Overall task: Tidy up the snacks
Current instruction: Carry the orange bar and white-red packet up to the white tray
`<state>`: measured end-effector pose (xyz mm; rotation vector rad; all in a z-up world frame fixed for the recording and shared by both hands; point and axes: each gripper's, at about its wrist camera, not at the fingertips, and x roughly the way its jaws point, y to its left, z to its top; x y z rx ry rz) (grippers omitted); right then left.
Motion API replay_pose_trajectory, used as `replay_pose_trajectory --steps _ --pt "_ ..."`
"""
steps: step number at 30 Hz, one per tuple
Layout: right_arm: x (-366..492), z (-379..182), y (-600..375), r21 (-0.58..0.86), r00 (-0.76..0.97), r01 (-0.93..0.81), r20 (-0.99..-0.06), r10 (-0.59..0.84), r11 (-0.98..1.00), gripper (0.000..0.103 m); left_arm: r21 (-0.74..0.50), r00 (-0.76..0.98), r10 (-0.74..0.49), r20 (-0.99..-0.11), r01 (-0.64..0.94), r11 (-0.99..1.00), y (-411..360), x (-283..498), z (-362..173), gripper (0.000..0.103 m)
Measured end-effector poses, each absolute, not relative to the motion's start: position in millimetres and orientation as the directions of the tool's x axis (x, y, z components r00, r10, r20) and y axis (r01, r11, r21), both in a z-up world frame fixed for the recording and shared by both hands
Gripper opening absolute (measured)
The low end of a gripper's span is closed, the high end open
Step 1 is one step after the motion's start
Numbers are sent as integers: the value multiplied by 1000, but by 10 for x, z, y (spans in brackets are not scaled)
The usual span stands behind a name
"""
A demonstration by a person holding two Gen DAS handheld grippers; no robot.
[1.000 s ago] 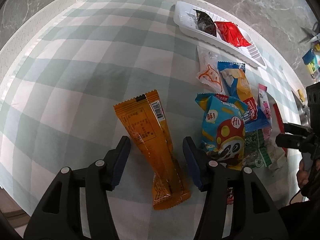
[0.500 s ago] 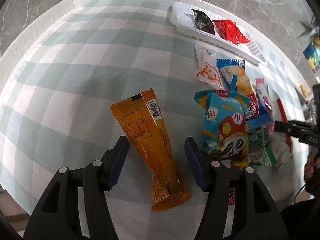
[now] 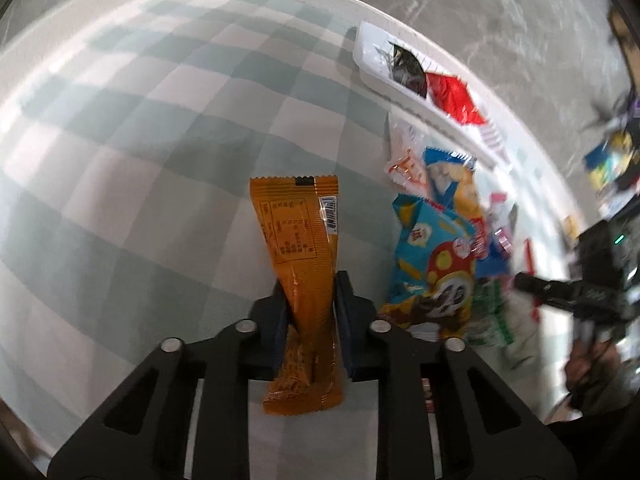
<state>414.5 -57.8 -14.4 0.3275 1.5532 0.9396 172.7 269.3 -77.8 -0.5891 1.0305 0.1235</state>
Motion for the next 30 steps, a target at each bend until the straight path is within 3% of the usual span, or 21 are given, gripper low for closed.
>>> replay_pose_trajectory --steps 10,15,17,19,20,24,26,30 --pt "4229 -158 -800 838 -227 -112 -544 807 534 12 -529 588 -251 -769 -366 766 2831 1703 -657 16" --pt "4208 -89 -720 760 -221 -225 -650 727 610 13 -523 579 -251 -775 -367 769 2840 1732 -655 16" --pt "4154 -68 -654 725 -230 -280 -687 689 629 20 -516 572 -249 -781 -367 774 2820 1747 -671 16" --pt "4076 -54 -573 694 -242 -332 -717 654 638 37 -514 567 -251 -785 -370 774 2802 1765 -695 16" --pt "4043 -60 -550 685 -247 -350 -726 642 639 38 -514 566 -250 -785 -371 773 2800 1769 -701 16" --pt "3891 35 -345 574 -197 -498 -805 559 650 37 -515 564 -249 -787 -379 769 2800 1777 -724 16" --pt "3861 64 -288 539 -179 -535 -825 537 650 29 -515 563 -249 -788 -381 768 2804 1782 -730 16" --pt "3966 -53 -407 649 -230 -412 -753 616 640 20 -525 566 -257 -783 -382 760 2815 1769 -735 16"
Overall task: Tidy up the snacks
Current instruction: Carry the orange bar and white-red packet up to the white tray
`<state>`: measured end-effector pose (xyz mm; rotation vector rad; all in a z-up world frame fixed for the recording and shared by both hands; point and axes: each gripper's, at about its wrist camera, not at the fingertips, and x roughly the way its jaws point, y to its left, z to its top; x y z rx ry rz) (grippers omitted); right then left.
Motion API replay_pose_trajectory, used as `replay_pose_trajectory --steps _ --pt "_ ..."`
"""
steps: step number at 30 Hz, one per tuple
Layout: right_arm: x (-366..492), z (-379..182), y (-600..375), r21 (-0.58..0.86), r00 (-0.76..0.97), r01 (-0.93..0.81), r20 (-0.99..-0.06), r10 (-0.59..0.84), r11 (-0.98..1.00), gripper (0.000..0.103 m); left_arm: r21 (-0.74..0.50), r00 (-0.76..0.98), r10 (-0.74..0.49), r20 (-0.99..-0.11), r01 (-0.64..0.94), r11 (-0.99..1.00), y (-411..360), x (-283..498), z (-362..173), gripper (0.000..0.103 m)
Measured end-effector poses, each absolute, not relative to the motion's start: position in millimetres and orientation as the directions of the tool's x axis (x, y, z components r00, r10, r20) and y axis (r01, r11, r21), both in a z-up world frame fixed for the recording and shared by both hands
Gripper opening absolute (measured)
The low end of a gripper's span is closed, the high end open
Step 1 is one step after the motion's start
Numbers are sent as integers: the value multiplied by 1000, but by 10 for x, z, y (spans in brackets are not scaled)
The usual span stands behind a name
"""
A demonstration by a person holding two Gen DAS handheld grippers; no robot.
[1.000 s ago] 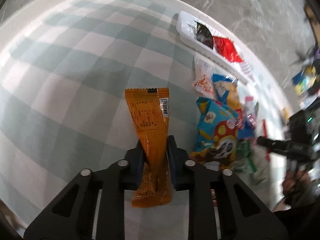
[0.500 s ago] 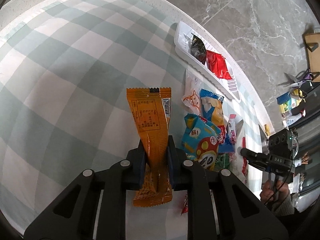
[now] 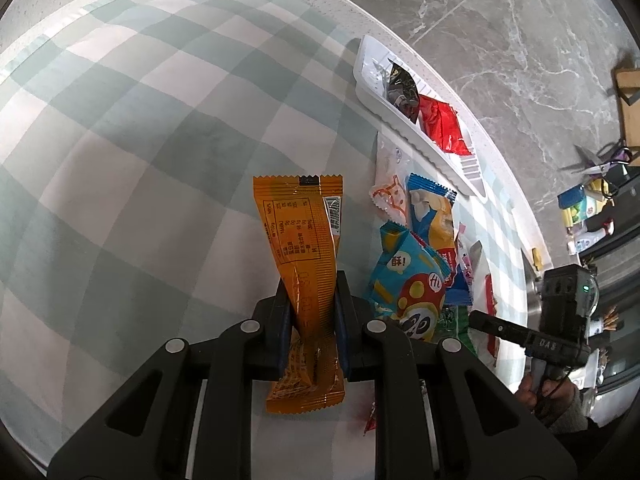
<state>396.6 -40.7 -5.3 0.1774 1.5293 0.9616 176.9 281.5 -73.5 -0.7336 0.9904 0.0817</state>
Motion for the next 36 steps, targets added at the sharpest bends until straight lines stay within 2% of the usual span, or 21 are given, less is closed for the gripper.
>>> replay_pose_trajectory --steps 8,15,26,36 --pt "4123 -229 -747 843 -271 -102 -535 800 528 19 -559 580 -283 -764 -375 740 2847 1761 -713 16" --pt "4185 -269 -882 906 -225 57 -397 890 419 19 -604 611 -310 -728 -358 712 2922 1759 -616 16" --pt "4451 -154 -921 943 -157 117 -293 943 312 19 -684 672 -371 -642 -283 672 3039 1993 -304 16" --pt "4923 -55 -845 954 -84 106 -271 959 279 19 -693 691 -408 -597 -189 696 3112 2735 20 16"
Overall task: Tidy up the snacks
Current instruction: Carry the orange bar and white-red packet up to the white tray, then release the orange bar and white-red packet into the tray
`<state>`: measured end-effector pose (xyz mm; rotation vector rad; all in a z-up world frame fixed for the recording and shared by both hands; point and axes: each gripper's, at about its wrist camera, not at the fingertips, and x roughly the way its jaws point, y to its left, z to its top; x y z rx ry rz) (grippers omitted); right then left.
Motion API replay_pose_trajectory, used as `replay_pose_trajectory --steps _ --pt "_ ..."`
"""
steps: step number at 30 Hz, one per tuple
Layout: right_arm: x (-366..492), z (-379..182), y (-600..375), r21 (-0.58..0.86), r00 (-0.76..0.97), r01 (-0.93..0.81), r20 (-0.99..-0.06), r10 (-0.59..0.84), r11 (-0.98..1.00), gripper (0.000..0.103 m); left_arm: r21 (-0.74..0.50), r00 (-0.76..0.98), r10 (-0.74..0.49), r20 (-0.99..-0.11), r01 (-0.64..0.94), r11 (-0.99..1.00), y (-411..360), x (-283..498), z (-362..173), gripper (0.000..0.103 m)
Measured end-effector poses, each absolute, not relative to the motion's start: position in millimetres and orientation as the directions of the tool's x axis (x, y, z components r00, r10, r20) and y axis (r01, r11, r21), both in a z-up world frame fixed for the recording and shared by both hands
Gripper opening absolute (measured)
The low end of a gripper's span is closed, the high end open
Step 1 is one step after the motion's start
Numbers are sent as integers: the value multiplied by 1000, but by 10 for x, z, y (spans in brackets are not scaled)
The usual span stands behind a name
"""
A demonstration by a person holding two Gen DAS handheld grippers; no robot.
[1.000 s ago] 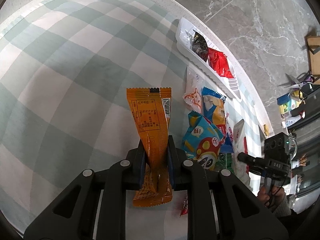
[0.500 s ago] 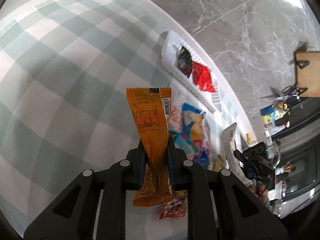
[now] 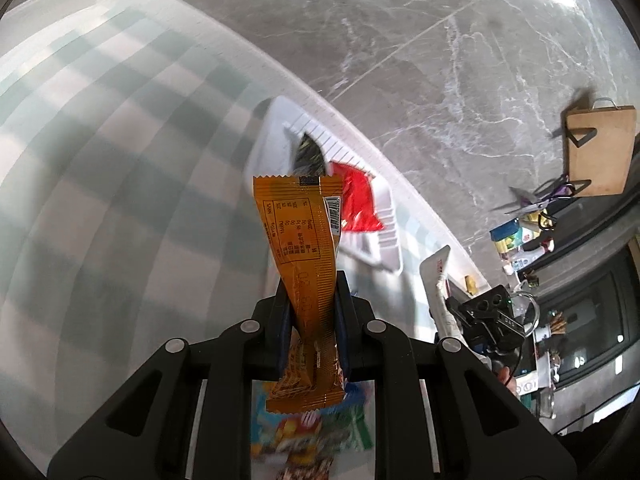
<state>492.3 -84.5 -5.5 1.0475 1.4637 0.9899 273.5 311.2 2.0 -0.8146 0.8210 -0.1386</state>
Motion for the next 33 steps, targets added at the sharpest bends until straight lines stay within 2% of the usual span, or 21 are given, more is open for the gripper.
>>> replay_pose_trajectory --steps 9,20,33 --pt "5490 -18 -777 951 -17 78 -298 954 299 19 -656 663 -431 -613 -122 745 3161 3731 174 16" --pt "6094 -152 -564 929 10 52 -368 930 367 19 -613 605 -440 -664 -102 784 3232 4670 -46 16" --pt "6425 -308 -235 847 -14 -42 -531 848 530 21 -468 541 -342 -769 -112 876 3188 5339 -428 17"
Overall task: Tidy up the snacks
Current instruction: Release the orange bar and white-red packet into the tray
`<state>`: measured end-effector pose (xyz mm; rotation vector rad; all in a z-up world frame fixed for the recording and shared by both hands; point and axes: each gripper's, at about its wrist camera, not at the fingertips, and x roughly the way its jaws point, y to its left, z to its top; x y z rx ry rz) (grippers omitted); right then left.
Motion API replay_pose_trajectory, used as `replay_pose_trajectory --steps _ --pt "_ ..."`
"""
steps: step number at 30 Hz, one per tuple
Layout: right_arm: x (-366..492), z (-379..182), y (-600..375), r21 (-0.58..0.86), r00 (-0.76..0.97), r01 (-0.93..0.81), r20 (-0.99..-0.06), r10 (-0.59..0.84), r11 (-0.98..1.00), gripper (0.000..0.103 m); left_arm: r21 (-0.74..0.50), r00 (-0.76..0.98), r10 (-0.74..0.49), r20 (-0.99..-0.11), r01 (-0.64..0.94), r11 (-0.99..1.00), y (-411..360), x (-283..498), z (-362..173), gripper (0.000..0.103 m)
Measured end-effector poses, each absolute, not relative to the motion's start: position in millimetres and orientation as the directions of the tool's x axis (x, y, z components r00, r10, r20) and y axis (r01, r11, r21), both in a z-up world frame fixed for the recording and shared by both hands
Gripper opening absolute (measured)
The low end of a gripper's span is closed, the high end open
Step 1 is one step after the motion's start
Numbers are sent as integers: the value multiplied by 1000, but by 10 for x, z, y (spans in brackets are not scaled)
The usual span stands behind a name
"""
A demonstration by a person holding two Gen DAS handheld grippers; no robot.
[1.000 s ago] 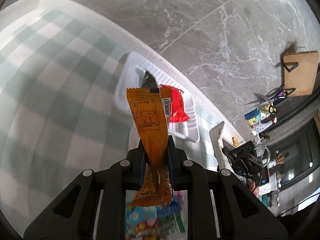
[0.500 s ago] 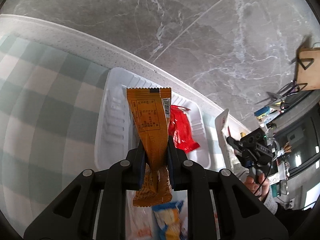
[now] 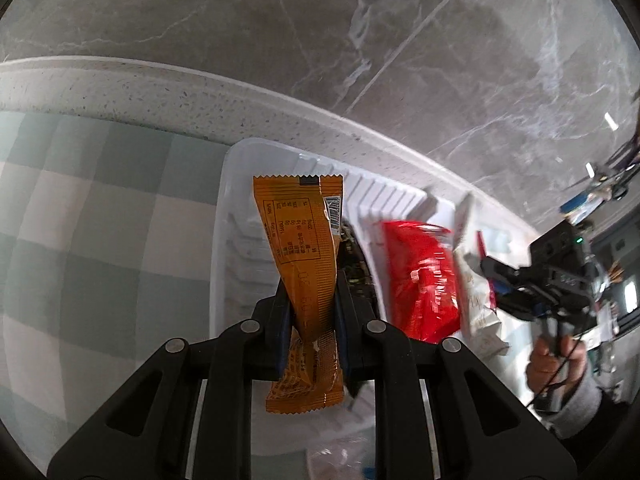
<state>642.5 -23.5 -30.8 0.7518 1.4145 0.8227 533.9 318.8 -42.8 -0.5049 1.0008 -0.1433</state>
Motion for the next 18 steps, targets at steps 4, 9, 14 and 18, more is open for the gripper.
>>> replay_pose_trajectory --steps 4,9,14,18 --pt "6435 -244 -123 802 -11 -114 -592 806 587 21 -401 518 -292 -804 -110 910 3098 5389 -492 17" --pt "6393 -114 -53 758 11 -189 -633 774 624 37 -344 510 -242 -826 -114 932 3065 5433 -537 18" --pt "6316 95 -54 729 48 -249 -649 760 638 46 -316 525 -207 -825 -126 940 3031 5450 -469 21" --pt "6189 301 -58 702 76 -306 -656 751 643 50 -293 545 -181 -818 -126 948 3015 5333 -361 22"
